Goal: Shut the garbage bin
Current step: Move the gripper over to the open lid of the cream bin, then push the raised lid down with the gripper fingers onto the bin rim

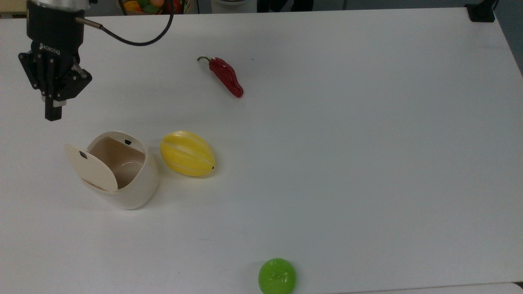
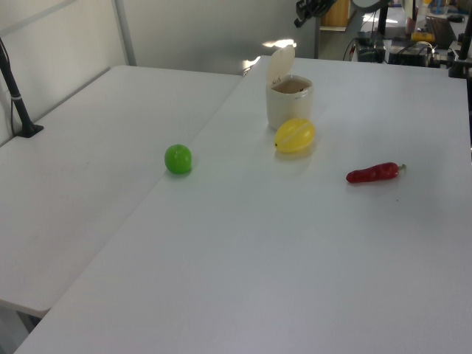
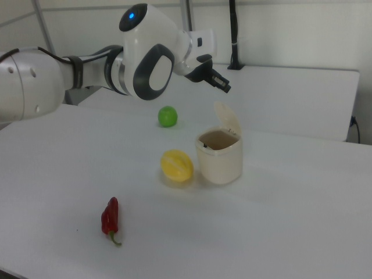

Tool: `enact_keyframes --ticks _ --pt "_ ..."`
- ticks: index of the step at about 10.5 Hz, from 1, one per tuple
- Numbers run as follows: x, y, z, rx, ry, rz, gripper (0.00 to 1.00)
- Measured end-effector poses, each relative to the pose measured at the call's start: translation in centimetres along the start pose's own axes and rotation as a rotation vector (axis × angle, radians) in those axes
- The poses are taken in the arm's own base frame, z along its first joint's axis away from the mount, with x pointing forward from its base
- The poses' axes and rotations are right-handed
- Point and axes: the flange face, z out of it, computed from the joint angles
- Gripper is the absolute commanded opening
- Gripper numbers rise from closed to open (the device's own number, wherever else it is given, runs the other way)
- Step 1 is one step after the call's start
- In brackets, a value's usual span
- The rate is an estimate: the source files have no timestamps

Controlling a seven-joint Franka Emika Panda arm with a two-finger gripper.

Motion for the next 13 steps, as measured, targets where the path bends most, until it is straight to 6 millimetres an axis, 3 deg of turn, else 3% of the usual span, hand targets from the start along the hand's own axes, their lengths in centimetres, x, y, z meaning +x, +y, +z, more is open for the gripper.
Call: enact_keyframes --ticks 7,13 --pt "-2.2 0.4 6.1 0.029 0.083 0.026 0.00" --pt "-3.2 -1.0 6.9 0.041 0.060 0.011 0.00"
